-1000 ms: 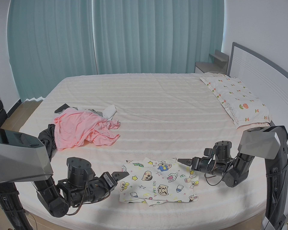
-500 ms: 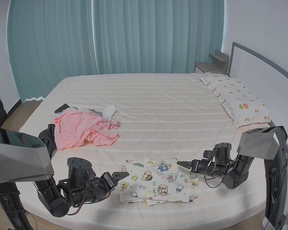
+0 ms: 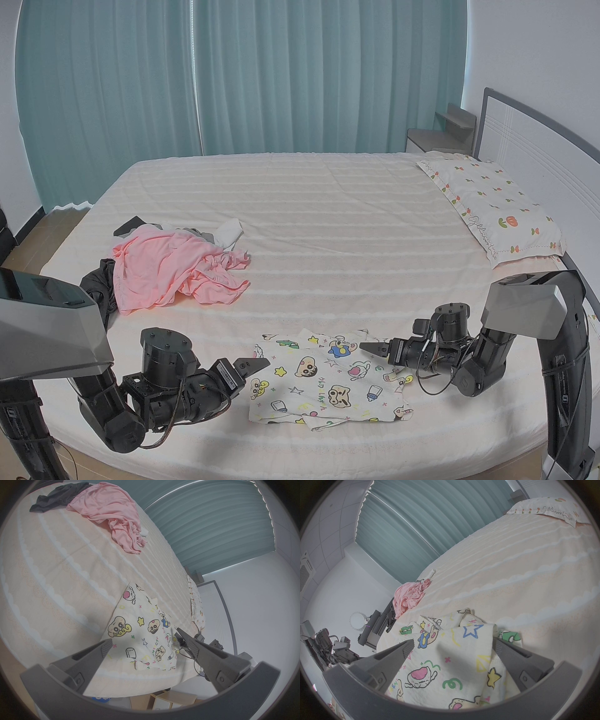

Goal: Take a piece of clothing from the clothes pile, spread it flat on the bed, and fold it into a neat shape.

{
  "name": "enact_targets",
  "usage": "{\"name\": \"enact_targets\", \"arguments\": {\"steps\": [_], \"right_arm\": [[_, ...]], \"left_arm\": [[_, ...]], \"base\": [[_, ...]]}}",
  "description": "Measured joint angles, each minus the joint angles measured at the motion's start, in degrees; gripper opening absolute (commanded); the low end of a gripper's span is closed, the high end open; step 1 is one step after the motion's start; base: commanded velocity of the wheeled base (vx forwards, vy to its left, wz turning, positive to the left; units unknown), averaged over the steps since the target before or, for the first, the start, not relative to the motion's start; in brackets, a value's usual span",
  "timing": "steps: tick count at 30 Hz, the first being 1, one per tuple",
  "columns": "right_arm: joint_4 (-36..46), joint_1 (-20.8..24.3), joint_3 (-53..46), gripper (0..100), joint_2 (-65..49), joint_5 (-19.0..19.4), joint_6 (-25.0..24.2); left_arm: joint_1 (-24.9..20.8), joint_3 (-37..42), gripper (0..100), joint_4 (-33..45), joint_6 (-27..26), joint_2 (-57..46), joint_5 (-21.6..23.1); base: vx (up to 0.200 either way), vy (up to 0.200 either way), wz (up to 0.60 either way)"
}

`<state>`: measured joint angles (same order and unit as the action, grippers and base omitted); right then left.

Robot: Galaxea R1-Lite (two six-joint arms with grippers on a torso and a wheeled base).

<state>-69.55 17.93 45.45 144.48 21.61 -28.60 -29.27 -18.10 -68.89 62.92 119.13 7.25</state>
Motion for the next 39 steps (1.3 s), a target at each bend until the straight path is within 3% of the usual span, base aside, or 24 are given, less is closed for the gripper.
{"name": "enact_targets", "arguments": {"steps": [2, 3, 18, 28, 39], "right_arm": [[-0.05, -0.11, 0.3, 100, 0.28, 0.04, -0.02], [-0.06, -0.16, 0.39, 0, 0.41, 0.04, 0.0], [-1.21, -1.21, 0.0, 0, 0.45, -0.4, -0.11], [-2.24, -4.46, -0.17, 0, -0.72, -0.57, -0.55], [-2.19, -5.64, 1.3, 0, -0.99, -3.19, -0.79]], "left_arm": [[0.0, -0.02, 100, 0.0, 0.0, 0.06, -0.04], [0.0, -0.06, 100, 0.0, 0.0, 0.11, -0.11], [0.02, -0.22, 100, 0.02, -0.07, 0.57, -0.37], [0.0, -0.17, 100, 0.0, -0.07, 0.59, -0.41], [0.0, -0.11, 100, 0.0, -0.1, 0.61, -0.39]], "base": [[0.0, 0.0, 0.0], [0.0, 0.0, 0.0], [0.0, 0.0, 0.0], [0.0, 0.0, 0.0], [0.0, 0.0, 0.0]]}}
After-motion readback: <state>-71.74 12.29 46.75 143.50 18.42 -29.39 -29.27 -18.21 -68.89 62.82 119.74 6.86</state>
